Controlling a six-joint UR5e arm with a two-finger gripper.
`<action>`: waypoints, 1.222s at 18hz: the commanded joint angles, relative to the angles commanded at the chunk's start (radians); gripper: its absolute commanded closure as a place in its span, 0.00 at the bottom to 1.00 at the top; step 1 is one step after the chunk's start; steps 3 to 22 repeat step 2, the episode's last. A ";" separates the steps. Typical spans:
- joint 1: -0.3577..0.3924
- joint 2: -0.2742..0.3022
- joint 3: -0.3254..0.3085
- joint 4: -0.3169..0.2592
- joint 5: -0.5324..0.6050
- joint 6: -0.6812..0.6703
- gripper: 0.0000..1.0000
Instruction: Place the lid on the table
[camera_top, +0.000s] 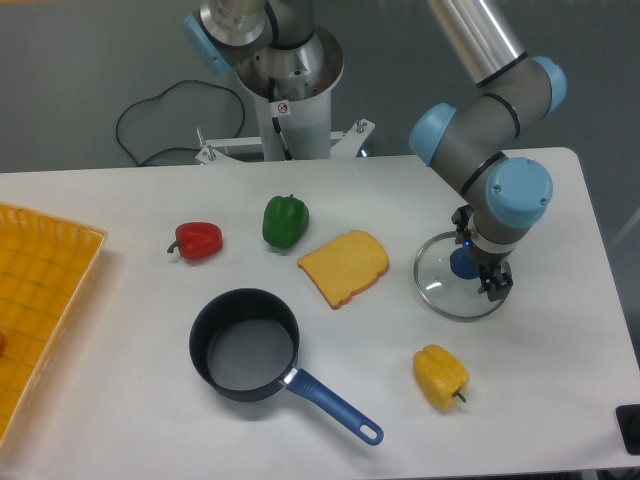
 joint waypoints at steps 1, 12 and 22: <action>-0.008 0.003 0.003 0.002 -0.002 -0.028 0.00; -0.014 0.008 0.008 0.002 -0.003 -0.039 0.00; -0.014 0.008 0.008 0.002 -0.003 -0.039 0.00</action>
